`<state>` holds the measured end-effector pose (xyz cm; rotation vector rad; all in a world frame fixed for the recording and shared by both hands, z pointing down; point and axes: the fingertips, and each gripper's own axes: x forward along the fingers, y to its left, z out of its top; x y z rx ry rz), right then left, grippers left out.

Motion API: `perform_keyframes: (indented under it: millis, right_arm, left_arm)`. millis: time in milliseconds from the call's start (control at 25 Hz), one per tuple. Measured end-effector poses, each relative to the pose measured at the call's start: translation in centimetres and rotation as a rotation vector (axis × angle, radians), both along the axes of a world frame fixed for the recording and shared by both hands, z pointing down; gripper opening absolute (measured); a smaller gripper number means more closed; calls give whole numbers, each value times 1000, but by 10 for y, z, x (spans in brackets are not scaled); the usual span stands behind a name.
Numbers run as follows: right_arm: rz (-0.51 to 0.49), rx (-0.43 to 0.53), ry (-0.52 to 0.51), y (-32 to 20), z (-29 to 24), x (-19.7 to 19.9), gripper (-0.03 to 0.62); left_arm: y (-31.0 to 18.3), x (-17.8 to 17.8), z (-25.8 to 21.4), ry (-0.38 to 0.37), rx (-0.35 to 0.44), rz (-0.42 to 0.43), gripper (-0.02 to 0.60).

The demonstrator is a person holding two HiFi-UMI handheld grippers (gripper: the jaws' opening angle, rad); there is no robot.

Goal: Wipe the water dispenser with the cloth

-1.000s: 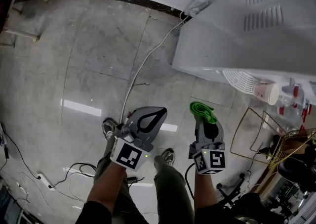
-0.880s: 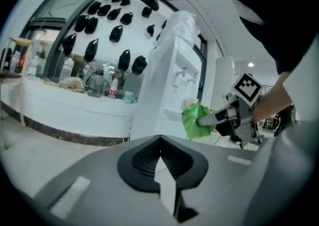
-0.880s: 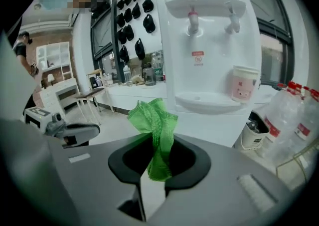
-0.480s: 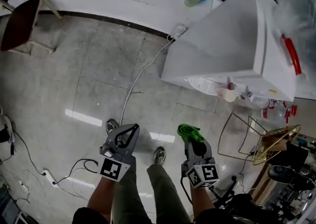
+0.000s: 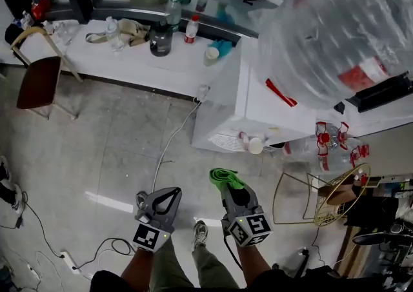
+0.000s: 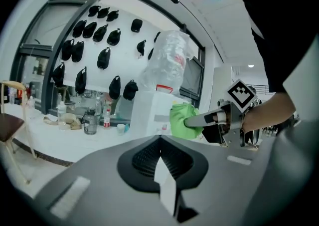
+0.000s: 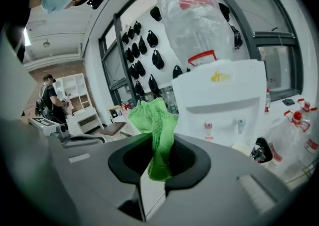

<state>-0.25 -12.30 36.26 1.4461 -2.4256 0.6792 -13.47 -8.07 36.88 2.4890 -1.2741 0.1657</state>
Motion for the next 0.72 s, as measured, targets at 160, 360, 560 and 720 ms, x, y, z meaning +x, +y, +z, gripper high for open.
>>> perform_keyframes:
  millis: [160,360,560,720]
  right_arm:
    - [-83,32,-11,8,-43,2,83]
    - [-112,65,7,25,-95,23,83]
    - [-137,116,28,44,-138,41,83]
    - [-130,142,30,61,-163,54,83]
  left_arm:
    - [3,14,-48,-6,24,-7,-2]
    - [21,29,-104,-57,61,12,-2]
    - [37,38,-151,-105,113,-1,-2]
    - [48,42,-181,-118,176,-46,-2]
